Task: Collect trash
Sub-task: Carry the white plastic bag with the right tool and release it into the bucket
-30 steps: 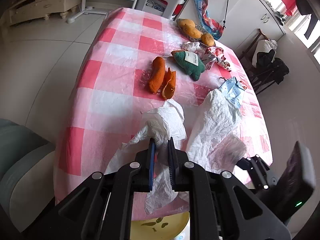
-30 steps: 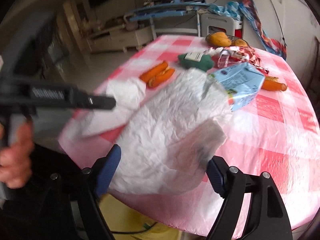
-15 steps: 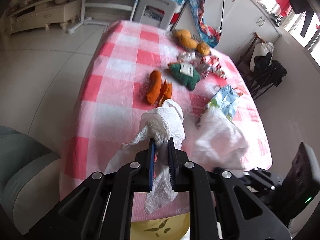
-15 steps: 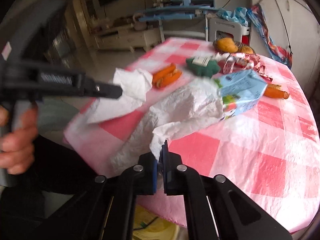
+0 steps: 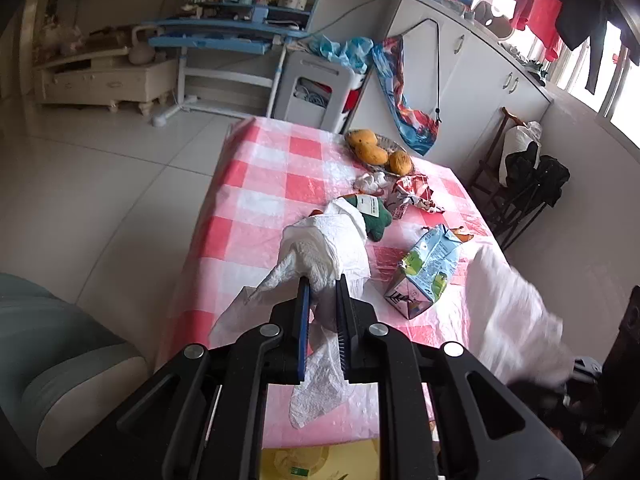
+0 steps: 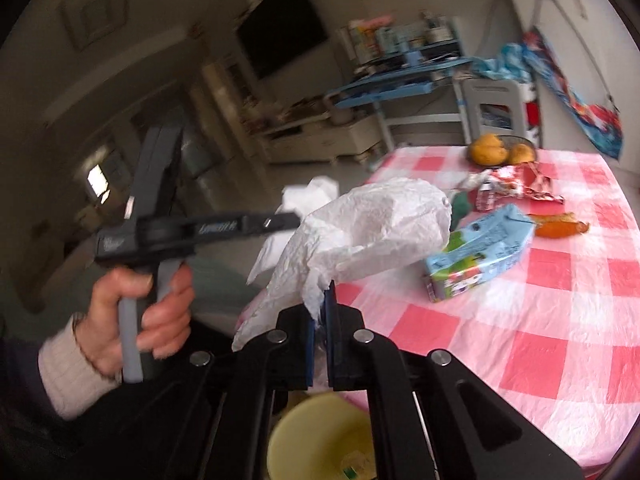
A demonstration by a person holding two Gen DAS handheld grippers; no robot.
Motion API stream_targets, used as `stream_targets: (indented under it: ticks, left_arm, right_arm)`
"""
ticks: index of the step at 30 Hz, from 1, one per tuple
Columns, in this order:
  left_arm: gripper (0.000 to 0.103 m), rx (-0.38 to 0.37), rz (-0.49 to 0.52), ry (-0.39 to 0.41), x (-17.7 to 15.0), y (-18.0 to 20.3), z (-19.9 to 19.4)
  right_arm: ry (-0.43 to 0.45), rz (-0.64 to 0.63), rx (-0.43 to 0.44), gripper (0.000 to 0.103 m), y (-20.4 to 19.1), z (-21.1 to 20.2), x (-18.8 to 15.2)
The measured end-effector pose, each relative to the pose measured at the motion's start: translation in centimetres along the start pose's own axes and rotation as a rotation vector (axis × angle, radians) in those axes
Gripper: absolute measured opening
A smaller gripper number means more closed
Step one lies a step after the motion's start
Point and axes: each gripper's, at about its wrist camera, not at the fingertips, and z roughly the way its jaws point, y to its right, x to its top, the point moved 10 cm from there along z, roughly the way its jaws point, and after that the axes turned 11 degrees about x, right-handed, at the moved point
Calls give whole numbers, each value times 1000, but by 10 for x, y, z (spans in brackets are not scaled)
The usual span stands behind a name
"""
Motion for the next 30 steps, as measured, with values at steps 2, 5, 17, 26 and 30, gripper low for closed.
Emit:
stream_targets:
  ticks: [2, 5, 17, 26, 30]
  left_arm:
    - [12, 11, 5, 11, -2, -1, -6]
    - [12, 28, 16, 24, -7, -3, -13]
    - [12, 62, 66, 60, -26, -2, -42]
    - [12, 77, 93, 46, -47, -1, -53]
    - [12, 87, 110, 18, -61, 2, -53]
  right_arm:
    - [-55, -44, 11, 5, -11, 6, -8]
    - [-152, -99, 24, 5, -25, 17, -28]
    - [-458, -186, 5, 5, -28, 54, -105]
    - [-524, -166, -60, 49, -17, 55, -131]
    - [-494, -154, -113, 57, -9, 48, -126]
